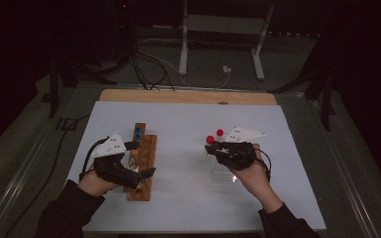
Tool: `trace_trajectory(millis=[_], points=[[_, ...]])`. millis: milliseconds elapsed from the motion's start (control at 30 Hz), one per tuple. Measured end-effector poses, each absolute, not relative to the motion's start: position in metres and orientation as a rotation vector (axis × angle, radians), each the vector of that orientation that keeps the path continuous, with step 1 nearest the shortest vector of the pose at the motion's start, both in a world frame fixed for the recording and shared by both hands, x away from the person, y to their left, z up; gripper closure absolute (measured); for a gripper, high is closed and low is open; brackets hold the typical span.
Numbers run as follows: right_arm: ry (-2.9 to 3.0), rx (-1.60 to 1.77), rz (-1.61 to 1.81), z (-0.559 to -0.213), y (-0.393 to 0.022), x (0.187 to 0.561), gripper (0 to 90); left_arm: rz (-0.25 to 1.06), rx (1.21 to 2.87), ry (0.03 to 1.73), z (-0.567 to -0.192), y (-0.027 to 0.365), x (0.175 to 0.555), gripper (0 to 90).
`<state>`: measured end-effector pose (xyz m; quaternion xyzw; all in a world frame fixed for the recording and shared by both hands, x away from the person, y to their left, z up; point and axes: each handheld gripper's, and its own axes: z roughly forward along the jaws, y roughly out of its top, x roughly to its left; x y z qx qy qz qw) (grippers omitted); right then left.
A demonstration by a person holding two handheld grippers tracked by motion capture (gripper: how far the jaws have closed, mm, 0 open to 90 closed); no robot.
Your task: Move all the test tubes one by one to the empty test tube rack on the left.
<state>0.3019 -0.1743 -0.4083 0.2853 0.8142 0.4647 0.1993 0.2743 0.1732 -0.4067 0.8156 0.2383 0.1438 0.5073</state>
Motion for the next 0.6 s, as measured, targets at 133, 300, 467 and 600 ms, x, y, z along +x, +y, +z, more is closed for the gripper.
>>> trace_trajectory(millis=[133, 300, 467, 600], points=[[2.32, 0.758, 1.291, -0.417, -0.162, 0.295, 75.2, 0.334, 1.977, 0.549, -0.407, 0.163, 0.274, 1.6], [2.371, 0.727, 1.287, -0.427, -0.151, 0.287, 75.2, 0.316, 1.99, 0.516, -0.407, 0.15, 0.274, 1.8], [2.41, 0.696, 1.292, -0.433, -0.141, 0.28, 75.2, 0.299, 1.987, 0.488, -0.407, 0.14, 0.274, 2.2], [2.438, 0.676, 1.294, -0.438, -0.134, 0.275, 75.2, 0.291, 1.979, 0.471, -0.405, 0.131, 0.272, 4.1]])
